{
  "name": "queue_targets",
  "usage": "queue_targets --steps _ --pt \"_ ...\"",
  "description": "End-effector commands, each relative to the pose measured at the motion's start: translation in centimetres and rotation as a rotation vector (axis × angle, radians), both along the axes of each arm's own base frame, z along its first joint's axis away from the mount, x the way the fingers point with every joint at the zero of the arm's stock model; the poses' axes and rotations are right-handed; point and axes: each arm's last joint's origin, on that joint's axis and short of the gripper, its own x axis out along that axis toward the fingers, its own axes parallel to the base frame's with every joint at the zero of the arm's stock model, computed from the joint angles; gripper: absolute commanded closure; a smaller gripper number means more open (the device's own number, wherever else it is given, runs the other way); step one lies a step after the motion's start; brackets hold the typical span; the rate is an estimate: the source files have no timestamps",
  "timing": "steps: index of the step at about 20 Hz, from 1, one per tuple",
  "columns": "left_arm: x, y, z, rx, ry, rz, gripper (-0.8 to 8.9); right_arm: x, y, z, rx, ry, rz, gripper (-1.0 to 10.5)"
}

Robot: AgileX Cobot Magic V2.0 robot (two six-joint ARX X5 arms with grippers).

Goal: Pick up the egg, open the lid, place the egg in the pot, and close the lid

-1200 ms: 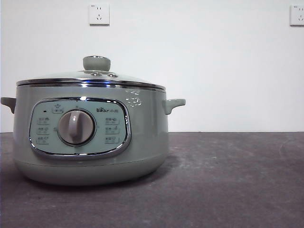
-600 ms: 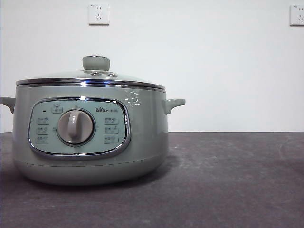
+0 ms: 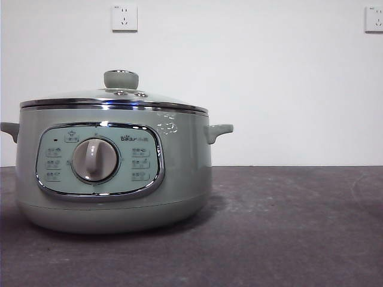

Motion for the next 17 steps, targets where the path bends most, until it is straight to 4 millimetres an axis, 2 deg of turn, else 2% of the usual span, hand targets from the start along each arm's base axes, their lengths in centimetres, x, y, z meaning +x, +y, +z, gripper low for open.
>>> queue_targets --steps 1,5,9,11,17 --pt "0.4 0.8 -1.2 -0.043 -0.069 0.03 8.17 0.0 0.0 -0.2 0.008 0.003 -0.005 9.6" --pt "1.4 2.1 -6.0 -0.115 -0.211 0.101 8.17 0.0 0.0 -0.2 0.008 0.003 -0.005 9.6" --pt "1.7 3.0 -11.3 -0.116 -0.233 0.136 8.17 0.0 0.0 -0.2 0.008 0.003 -0.005 9.6" --pt "1.5 3.3 -13.3 -0.11 -0.226 0.169 8.17 0.0 0.0 -0.2 0.008 0.003 -0.005 9.6" --pt "1.2 3.6 -16.0 -0.107 -0.223 0.195 8.17 0.0 0.0 -0.2 0.008 0.003 -0.005 9.6"
